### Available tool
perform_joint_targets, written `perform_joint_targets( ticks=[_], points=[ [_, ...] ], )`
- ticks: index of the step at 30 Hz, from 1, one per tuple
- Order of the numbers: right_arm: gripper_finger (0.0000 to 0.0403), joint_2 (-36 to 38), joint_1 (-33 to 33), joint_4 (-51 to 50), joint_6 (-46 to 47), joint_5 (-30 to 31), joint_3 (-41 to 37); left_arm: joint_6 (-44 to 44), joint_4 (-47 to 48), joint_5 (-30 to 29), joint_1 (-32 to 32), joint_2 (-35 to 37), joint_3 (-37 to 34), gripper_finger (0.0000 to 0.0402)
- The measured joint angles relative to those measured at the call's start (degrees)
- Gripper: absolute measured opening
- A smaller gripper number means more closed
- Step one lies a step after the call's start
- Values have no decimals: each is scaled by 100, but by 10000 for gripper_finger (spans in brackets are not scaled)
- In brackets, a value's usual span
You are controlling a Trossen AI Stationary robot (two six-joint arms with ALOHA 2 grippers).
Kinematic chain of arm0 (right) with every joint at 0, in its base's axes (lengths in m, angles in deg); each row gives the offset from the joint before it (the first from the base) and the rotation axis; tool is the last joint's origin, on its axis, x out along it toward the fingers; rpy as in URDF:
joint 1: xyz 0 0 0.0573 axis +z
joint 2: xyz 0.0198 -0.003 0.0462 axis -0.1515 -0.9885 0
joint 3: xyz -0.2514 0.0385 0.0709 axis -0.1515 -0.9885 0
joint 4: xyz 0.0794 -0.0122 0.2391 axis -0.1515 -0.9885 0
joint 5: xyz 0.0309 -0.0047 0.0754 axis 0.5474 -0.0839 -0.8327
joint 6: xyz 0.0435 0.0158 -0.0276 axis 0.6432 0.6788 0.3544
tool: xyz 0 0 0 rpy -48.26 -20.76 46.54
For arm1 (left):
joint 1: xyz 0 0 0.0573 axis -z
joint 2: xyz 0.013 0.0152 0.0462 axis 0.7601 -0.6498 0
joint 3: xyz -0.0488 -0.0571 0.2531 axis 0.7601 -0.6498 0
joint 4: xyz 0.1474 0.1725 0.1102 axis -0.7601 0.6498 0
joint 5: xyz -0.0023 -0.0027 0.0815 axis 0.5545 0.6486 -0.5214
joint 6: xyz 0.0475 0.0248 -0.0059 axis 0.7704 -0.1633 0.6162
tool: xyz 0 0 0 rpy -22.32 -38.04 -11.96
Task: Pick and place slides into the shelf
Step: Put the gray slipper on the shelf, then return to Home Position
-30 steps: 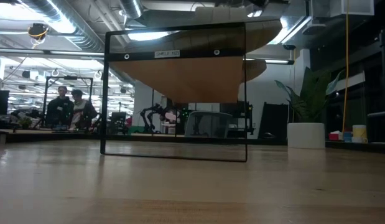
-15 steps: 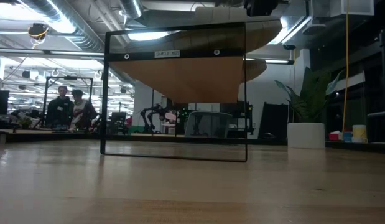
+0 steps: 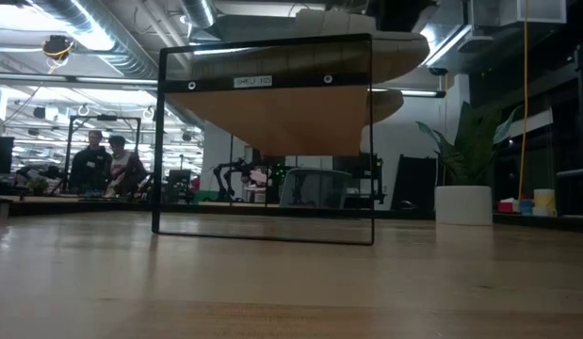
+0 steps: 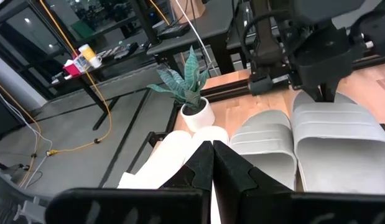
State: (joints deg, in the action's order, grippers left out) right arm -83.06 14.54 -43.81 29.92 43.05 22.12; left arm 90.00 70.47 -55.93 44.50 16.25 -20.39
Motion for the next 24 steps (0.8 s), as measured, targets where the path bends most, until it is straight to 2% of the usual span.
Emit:
perform_joint_targets(
  ticks=[4, 13, 19, 24],
  points=[
    [2, 73, 0, 82, 17, 13, -2, 46, 65, 0, 0, 0, 2, 4],
    [2, 750, 9, 307, 138, -19, 156, 86, 74, 0, 0, 71, 2, 2],
    [1, 1421, 17, 778, -238, 776, 184, -422, 164, -17, -114, 463, 2, 1],
    [1, 2007, 13, 1074, -657, 1197, 181, -658, 477, -21, -245, 958, 7, 0]
  ],
)
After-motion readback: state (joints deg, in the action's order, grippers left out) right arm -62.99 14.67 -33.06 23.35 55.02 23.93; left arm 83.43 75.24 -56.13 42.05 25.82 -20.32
